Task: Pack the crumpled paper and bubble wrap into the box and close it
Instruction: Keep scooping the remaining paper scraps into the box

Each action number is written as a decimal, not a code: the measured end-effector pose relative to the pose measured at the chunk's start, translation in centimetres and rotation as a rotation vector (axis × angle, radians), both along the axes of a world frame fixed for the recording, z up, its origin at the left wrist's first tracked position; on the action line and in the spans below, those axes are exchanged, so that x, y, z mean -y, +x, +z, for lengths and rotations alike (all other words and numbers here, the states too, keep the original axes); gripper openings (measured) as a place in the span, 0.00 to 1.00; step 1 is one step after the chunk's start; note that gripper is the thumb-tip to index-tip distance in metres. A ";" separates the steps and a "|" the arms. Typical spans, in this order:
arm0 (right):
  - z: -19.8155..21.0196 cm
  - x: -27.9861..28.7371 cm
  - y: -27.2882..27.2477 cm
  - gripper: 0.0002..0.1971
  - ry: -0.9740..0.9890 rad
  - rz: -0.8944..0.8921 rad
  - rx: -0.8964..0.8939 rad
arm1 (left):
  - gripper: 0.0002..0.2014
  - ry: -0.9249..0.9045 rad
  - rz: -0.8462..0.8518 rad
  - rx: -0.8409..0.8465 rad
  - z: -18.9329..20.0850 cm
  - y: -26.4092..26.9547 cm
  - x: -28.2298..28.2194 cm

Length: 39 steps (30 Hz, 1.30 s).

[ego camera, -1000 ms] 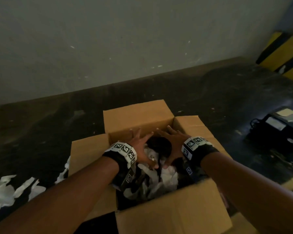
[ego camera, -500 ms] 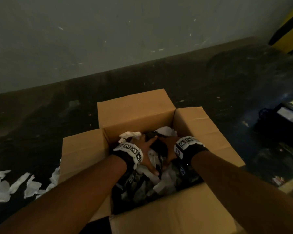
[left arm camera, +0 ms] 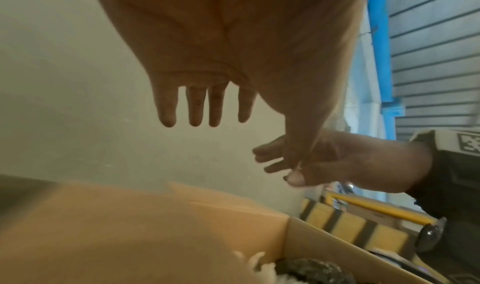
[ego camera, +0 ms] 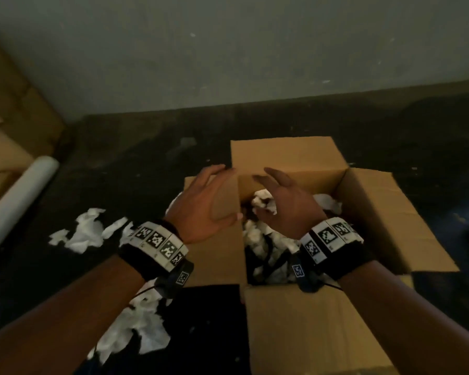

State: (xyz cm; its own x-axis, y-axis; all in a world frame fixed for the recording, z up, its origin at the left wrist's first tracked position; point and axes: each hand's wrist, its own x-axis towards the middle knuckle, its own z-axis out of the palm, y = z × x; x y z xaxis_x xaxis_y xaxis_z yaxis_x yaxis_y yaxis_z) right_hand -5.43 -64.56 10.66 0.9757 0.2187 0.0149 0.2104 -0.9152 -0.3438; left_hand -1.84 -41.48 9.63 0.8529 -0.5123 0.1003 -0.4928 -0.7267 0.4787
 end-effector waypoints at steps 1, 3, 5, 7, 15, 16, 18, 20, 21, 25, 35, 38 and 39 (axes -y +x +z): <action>0.1 -2.1 -0.4 0.37 0.024 0.025 0.024 | 0.48 -0.026 0.031 0.007 -0.2 -1.0 -2.4; 0.0 -6.8 -1.6 0.36 0.048 0.093 0.085 | 0.47 -0.068 0.087 0.033 -0.8 -3.3 -7.4; -0.2 -11.5 -2.7 0.36 0.099 0.170 0.131 | 0.44 -0.119 0.157 0.068 -1.4 -5.9 -11.8; -0.9 -16.4 -4.2 0.34 0.178 0.247 0.146 | 0.42 -0.161 0.233 0.090 -2.2 -8.8 -16.4; -9.5 -30.3 -9.9 0.42 0.221 0.486 0.000 | 0.45 -0.024 0.536 -0.121 -10.3 -20.1 -30.9; -11.3 -30.8 -10.4 0.46 0.185 0.467 -0.056 | 0.48 0.021 0.572 -0.194 -11.6 -21.3 -32.0; -15.1 -30.9 -11.4 0.54 0.117 0.383 -0.135 | 0.58 0.133 0.625 -0.357 -14.6 -23.4 -33.8; -18.6 -30.4 -12.6 0.59 0.060 0.247 -0.194 | 0.64 0.225 0.649 -0.439 -17.5 -25.1 -34.9; -20.3 -30.1 -13.2 0.61 0.034 0.169 -0.224 | 0.66 0.246 0.651 -0.454 -18.8 -25.6 -35.2; -25.1 -30.5 -15.1 0.54 0.005 -0.034 -0.257 | 0.64 0.239 0.619 -0.491 -22.6 -25.1 -35.3; -25.4 -37.9 -11.3 0.42 0.056 0.261 -0.242 | 0.59 0.172 0.366 -0.414 -23.5 -17.4 -33.7; -24.0 -36.9 -10.0 0.36 0.120 0.179 -0.134 | 0.61 0.115 0.408 -0.315 -22.3 -16.6 -35.1; -23.7 -36.4 -9.4 0.35 0.129 0.146 -0.089 | 0.61 0.084 0.420 -0.291 -21.9 -16.4 -35.7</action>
State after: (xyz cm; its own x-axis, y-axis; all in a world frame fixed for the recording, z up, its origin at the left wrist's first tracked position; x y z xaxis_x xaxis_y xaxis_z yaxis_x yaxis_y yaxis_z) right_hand -14.84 -28.21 -13.07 0.9324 0.3598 -0.0331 0.3011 -0.8243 -0.4795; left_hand -18.22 -5.83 -12.29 0.9732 -0.1157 -0.1988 -0.0052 -0.8752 0.4837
